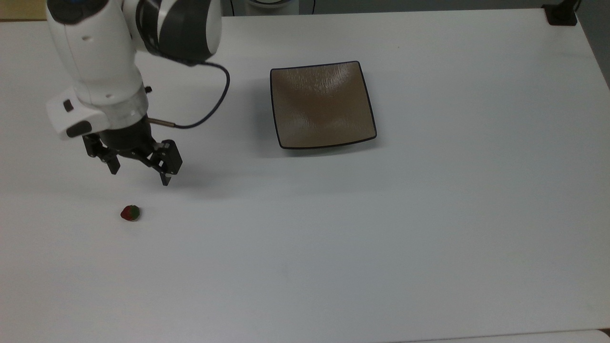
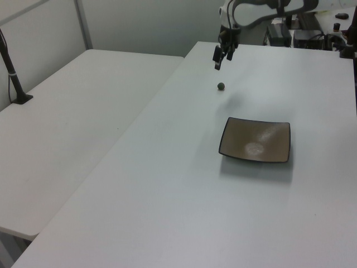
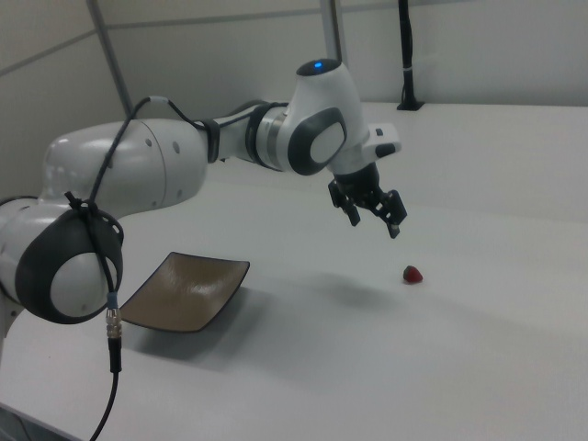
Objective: Strawberries on a ceramic plate
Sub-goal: 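Move the open gripper toward the red strawberry and lower it, then close the gripper around the red strawberry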
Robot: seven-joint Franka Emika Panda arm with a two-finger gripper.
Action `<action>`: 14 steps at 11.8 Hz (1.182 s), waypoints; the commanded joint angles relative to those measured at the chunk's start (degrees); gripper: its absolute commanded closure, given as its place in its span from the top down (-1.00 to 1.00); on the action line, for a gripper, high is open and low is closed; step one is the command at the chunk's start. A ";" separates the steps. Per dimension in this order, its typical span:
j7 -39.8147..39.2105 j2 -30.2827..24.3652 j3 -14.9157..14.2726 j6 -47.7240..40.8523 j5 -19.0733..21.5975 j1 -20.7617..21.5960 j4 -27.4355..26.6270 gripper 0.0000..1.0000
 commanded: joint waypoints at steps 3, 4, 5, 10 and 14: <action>-0.45 4.60 -0.09 9.13 -2.18 -0.21 -0.68 1.00; -0.45 5.31 -0.09 11.50 -3.23 -0.21 -0.94 1.00; -0.45 5.49 -0.17 13.70 -3.93 -0.21 -1.90 1.00; -0.54 8.48 -0.26 19.60 -6.14 -1.35 -3.49 1.00; -0.89 9.27 -0.35 21.19 -6.40 -1.97 -4.02 0.28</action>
